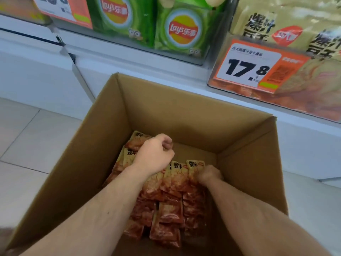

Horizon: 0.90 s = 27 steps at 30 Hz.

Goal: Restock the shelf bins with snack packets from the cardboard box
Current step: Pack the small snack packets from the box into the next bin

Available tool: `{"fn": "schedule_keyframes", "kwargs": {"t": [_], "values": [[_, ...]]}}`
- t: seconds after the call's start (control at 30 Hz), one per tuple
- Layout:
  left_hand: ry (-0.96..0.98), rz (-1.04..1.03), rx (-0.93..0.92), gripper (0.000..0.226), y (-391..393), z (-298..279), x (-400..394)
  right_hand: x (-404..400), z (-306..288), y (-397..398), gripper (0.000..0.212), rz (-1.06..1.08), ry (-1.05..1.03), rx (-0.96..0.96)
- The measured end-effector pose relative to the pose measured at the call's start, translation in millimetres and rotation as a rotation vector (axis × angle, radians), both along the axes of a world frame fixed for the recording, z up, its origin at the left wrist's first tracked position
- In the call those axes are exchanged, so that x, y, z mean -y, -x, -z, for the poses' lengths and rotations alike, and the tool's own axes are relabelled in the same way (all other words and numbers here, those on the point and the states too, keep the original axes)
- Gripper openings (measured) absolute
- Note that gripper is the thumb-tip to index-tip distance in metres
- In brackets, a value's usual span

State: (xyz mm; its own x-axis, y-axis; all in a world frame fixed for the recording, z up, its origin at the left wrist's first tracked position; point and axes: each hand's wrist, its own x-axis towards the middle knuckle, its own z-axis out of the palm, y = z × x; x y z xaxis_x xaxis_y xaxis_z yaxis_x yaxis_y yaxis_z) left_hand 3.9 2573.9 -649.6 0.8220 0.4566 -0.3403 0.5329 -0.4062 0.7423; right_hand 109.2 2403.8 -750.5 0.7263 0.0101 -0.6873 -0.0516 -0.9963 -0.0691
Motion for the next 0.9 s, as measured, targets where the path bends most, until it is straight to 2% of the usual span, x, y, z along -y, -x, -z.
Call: {"fn": "schedule_keyframes", "kwargs": {"t": [0.07, 0.13, 0.27, 0.37, 0.43, 0.5, 0.57, 0.63, 0.7, 0.77, 0.83, 0.9], "values": [[0.025, 0.006, -0.042, 0.022, 0, 7, -1, -1, 13, 2, 0.064, 0.0, 0.002, -0.028], [0.057, -0.001, -0.071, 0.022, 0, 13, -3, -1, 25, 1, 0.065, 0.02, 0.016, -0.01], [0.121, -0.055, -0.104, 0.018, 4, 21, -5, 3, 24, -1, 0.033, 0.113, 0.017, 0.072], [0.21, -0.135, -0.107, 0.017, 9, 26, -7, 5, 17, -4, 0.031, 0.247, -0.111, 0.07], [0.251, -0.193, -0.102, 0.025, 10, 26, -9, 0, 7, -5, 0.029, 0.352, -0.279, 0.056], [0.304, -0.274, -0.101, 0.041, 11, 25, -12, -8, -7, -2, 0.021, 0.592, -0.571, -0.08], [0.412, -0.387, -0.13, 0.063, 12, 23, -13, -23, -31, 11, 0.02, 0.774, -0.827, -0.388], [0.596, -0.501, -0.144, 0.071, 13, 21, -12, -42, -48, 28, 0.019, 0.737, -0.94, -0.61], [0.723, -0.596, -0.101, 0.049, 14, 22, -12, -58, -52, 41, 0.024, 0.624, -1.004, -0.745], [0.701, -0.665, -0.045, 0.027, 15, 26, -15, -66, -47, 45, 0.024, 0.564, -1.002, -0.808], [0.683, -0.697, -0.017, 0.022, 17, 29, -20, -66, -39, 39, 0.023, 0.595, -0.889, -0.671], [0.663, -0.696, -0.027, 0.02, 20, 32, -24, -58, -19, 27, 0.027, 0.618, -0.62, -0.315]]}}
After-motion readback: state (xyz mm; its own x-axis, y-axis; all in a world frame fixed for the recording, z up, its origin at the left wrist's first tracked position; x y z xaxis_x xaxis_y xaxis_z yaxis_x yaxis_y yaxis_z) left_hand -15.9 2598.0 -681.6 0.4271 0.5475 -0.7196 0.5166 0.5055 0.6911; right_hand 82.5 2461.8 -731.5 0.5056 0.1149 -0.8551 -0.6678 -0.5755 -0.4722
